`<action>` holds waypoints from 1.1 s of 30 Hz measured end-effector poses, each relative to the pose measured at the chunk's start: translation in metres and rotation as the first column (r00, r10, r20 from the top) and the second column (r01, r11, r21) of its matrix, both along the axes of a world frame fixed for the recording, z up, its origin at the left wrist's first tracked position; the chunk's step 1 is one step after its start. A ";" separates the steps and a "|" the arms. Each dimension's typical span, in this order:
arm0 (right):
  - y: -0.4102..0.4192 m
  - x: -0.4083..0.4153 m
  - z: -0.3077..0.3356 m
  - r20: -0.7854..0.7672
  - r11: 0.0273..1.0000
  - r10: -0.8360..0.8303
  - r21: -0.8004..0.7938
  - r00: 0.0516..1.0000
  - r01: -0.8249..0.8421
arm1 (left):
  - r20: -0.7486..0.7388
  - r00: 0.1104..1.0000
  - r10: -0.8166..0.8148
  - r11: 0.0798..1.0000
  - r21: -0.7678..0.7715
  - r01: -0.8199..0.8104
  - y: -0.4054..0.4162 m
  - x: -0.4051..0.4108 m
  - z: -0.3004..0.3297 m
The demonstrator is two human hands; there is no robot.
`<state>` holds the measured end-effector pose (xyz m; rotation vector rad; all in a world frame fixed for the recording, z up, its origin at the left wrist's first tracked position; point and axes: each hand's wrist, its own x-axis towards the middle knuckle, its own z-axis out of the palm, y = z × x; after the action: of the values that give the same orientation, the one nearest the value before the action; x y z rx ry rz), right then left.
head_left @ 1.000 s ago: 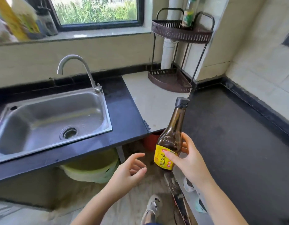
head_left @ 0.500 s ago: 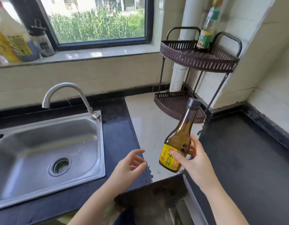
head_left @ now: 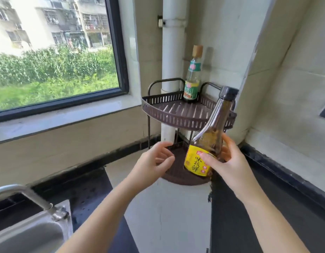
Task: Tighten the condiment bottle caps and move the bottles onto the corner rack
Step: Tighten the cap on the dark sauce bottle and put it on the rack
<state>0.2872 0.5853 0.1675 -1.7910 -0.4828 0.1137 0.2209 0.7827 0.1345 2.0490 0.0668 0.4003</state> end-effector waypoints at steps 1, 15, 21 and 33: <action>0.004 0.017 0.013 0.032 1.000 -0.009 0.016 0.999 0.009 | 0.051 0.999 -0.001 1.000 0.026 -0.001 0.004 0.019 0.011; 0.122 0.207 0.071 0.345 0.973 0.056 -0.227 0.937 0.025 | 0.430 0.893 0.133 0.831 0.442 -0.337 0.042 0.149 0.012; 0.144 0.212 0.060 0.446 0.924 0.046 -0.359 0.894 0.132 | 0.433 0.896 0.100 0.844 0.440 -0.307 0.046 0.149 0.011; 0.153 0.209 0.049 0.656 0.742 0.009 -0.510 0.754 0.435 | 0.437 0.896 0.080 0.844 0.449 -0.294 0.047 0.147 0.011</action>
<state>0.4960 0.7386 0.2160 -2.5671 -0.7490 -0.5968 0.3680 0.8295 0.1455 2.4371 -0.0984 1.0586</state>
